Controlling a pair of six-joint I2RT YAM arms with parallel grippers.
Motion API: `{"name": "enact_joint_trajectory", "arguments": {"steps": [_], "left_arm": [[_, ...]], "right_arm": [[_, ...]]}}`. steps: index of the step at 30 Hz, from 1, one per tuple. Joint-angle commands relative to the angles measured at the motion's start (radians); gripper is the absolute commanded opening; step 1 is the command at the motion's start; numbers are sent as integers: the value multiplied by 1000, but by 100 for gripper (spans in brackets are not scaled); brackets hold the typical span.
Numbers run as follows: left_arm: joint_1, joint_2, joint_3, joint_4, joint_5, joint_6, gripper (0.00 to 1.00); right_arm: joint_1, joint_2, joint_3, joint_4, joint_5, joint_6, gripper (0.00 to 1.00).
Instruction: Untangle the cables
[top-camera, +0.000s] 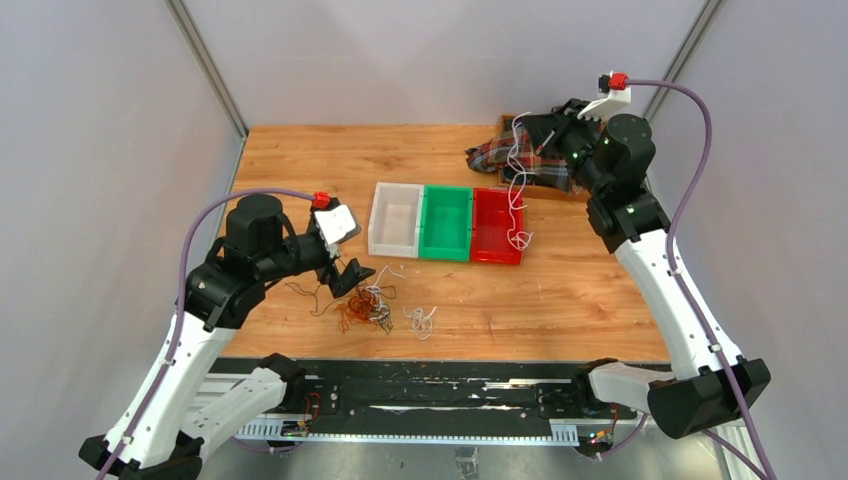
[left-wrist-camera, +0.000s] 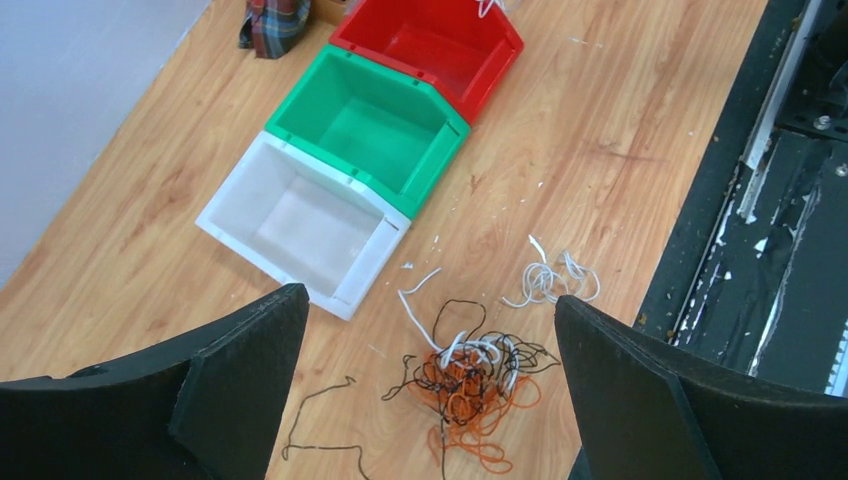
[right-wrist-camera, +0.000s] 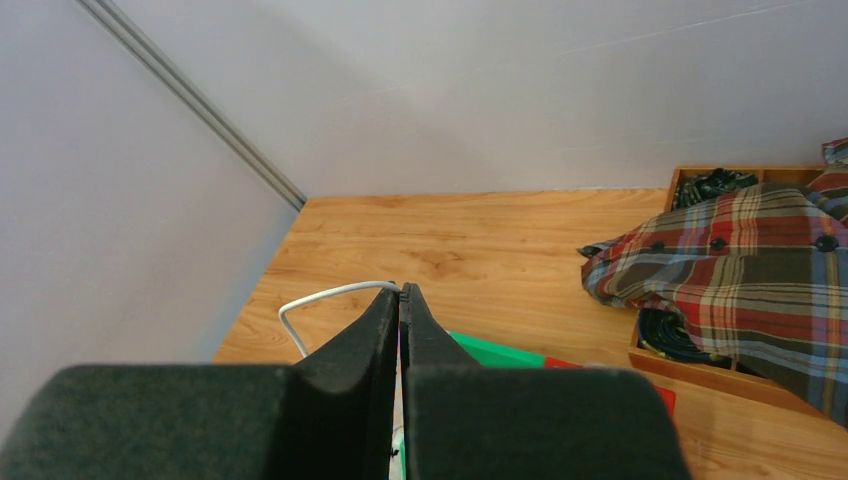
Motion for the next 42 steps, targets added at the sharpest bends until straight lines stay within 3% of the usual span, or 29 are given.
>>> {"name": "enact_joint_trajectory", "arguments": {"steps": [1, 18, 42], "left_arm": [[-2, -23, -4, -10, -32, 29, 98], [-2, -30, 0, -11, -38, 42, 98], [-2, -37, 5, -11, -38, 44, 98]], "right_arm": [[-19, 0, 0, 7, 53, -62, 1], [-20, 31, 205, 32, 53, -100, 1], [-21, 95, 99, 27, 103, -162, 1]]}}
